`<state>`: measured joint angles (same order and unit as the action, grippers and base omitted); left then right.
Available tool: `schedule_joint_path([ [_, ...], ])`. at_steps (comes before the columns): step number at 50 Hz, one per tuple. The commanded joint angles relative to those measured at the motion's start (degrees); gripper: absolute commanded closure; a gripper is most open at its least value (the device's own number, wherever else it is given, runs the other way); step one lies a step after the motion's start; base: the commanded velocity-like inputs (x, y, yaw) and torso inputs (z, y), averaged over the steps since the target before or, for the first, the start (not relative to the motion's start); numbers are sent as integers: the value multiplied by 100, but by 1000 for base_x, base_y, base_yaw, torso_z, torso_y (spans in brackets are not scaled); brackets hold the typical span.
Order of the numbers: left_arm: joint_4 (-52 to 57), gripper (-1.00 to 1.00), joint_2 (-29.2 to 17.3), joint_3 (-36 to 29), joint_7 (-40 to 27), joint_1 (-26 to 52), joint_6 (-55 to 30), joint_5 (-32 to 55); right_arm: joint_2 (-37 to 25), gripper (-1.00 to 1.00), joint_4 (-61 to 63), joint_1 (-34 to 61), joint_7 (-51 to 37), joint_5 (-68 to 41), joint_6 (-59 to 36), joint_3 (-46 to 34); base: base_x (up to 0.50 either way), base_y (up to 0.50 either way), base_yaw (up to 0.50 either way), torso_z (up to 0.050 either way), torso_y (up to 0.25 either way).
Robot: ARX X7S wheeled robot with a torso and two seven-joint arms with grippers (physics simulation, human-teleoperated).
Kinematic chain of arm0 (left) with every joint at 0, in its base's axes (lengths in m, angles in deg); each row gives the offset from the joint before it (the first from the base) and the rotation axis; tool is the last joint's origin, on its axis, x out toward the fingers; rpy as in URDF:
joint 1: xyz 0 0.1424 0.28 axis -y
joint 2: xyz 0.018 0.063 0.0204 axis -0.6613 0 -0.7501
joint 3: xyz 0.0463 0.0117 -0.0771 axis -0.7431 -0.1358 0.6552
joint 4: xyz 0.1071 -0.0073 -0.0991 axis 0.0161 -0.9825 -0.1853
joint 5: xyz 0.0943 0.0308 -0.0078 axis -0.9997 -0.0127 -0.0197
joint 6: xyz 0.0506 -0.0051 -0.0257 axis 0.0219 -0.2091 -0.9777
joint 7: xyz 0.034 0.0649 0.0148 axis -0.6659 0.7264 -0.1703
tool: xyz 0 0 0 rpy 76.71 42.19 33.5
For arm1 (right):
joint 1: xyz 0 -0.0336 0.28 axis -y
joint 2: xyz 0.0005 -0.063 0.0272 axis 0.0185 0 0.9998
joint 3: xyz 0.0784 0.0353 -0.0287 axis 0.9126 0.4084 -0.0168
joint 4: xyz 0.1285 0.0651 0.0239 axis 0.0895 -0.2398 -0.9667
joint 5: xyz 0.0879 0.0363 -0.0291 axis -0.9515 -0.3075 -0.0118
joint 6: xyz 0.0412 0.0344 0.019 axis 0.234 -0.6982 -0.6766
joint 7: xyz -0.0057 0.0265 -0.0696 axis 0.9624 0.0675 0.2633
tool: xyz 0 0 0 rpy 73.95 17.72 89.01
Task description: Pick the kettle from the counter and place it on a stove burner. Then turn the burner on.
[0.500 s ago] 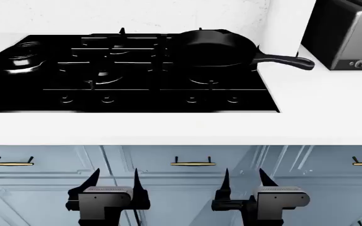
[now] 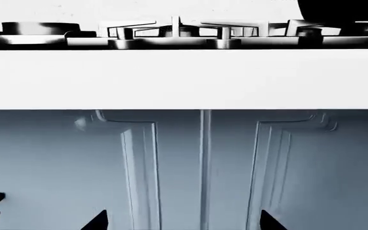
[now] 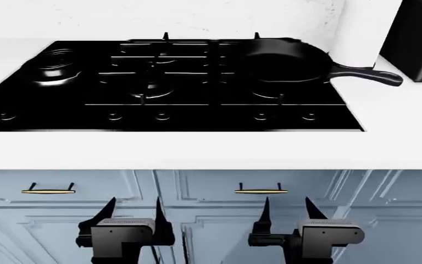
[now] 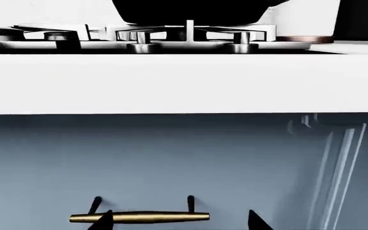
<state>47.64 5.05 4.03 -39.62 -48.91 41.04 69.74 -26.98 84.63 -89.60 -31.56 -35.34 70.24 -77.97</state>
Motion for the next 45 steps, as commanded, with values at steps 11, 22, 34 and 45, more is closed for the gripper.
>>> schedule_joint_path([
  [11,-6,-100,-187,-222,-228,11,10,149,-180,-100,-13,13,-191,-184,27,-232,0,500,0,0,0],
  [22,-52,-100,-252,-293,-311,44,40,220,-240,-100,-49,38,-266,-269,55,-304,0,500,0,0,0],
  [34,-53,-100,-325,-382,-411,55,45,281,-318,-100,-51,53,-353,-340,49,-394,0,500,0,0,0],
  [45,-65,-100,-373,-444,-495,79,36,337,-370,-100,-67,78,-417,-404,45,-463,0,500,0,0,0],
])
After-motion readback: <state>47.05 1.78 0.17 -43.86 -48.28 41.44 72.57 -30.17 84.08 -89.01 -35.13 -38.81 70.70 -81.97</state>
